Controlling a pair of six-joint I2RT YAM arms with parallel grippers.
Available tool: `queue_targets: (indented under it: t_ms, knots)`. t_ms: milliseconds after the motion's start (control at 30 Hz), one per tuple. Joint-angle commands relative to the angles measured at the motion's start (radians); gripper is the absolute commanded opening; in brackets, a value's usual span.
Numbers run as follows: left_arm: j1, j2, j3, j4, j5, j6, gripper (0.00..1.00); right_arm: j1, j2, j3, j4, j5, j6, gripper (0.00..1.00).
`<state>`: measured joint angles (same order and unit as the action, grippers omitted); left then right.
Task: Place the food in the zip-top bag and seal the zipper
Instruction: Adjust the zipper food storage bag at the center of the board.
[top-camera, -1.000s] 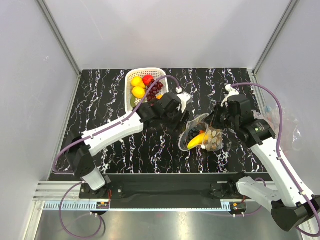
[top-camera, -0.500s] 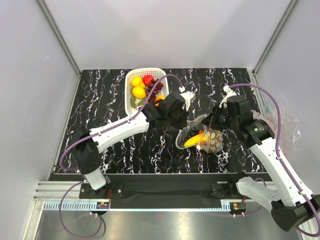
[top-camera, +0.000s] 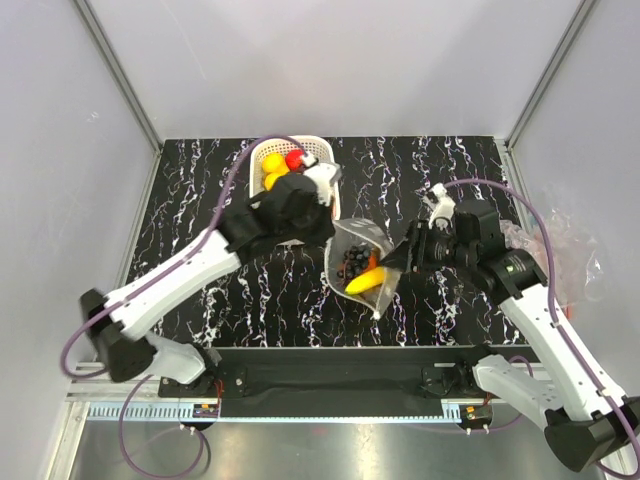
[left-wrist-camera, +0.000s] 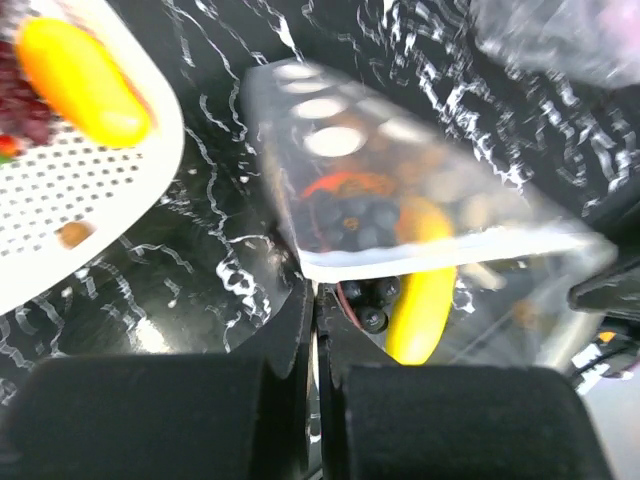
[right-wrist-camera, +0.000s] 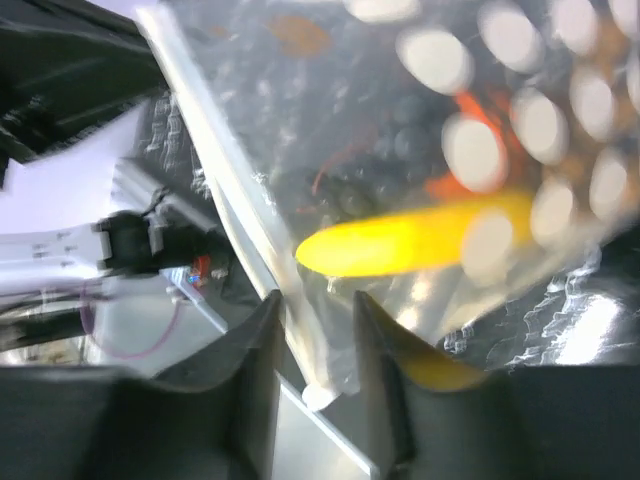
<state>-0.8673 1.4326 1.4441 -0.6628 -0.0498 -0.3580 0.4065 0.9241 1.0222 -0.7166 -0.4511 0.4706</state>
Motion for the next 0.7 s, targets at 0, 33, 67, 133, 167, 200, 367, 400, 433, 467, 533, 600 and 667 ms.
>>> queue_targets:
  t_ms: [0,33,67,133,167,200,367,400,433,467,533,600,667]
  knots:
    - [0.013,-0.109,-0.059,-0.014,-0.059,-0.028,0.0,0.002,-0.051,-0.039,0.084,-0.173,0.005,0.7]
    - [0.014,-0.119,-0.068,-0.02,-0.074,-0.032,0.0,0.003,-0.057,-0.048,0.091,-0.175,0.003,0.75]
    - [0.017,-0.136,-0.074,-0.021,-0.079,-0.033,0.0,0.002,-0.067,-0.062,0.094,-0.173,-0.006,0.77]
    - [0.059,-0.143,-0.091,-0.029,-0.05,-0.035,0.0,0.003,-0.079,-0.097,0.124,-0.187,-0.012,0.78]
    - [0.098,-0.138,-0.088,-0.037,-0.032,-0.036,0.0,0.002,-0.085,-0.115,0.146,-0.199,0.003,0.78]
    - [0.114,-0.135,-0.076,-0.059,-0.015,-0.033,0.0,0.005,-0.09,-0.138,0.207,-0.242,0.014,0.78]
    - [0.192,-0.132,-0.054,-0.109,-0.015,-0.018,0.0,0.098,-0.099,-0.286,0.414,-0.201,0.072,0.76]
    - [0.204,-0.133,-0.056,-0.116,-0.007,-0.018,0.0,0.126,-0.088,-0.29,0.443,-0.155,0.068,0.75]
    - [0.215,-0.135,-0.06,-0.116,0.002,-0.016,0.0,0.187,-0.047,-0.283,0.45,-0.064,0.062,0.74]
    - [0.237,-0.139,-0.066,-0.115,0.013,-0.015,0.0,0.213,-0.021,-0.272,0.453,-0.022,0.04,0.71]
    - [0.252,-0.149,-0.091,-0.104,0.045,-0.012,0.0,0.268,0.039,-0.231,0.468,0.085,0.013,0.68]
    - [0.275,-0.159,-0.111,-0.095,0.077,-0.01,0.0,0.343,0.062,-0.214,0.492,0.184,-0.03,0.66]
    - [0.293,-0.166,-0.123,-0.092,0.103,-0.012,0.0,0.406,0.076,-0.217,0.516,0.235,-0.065,0.64]
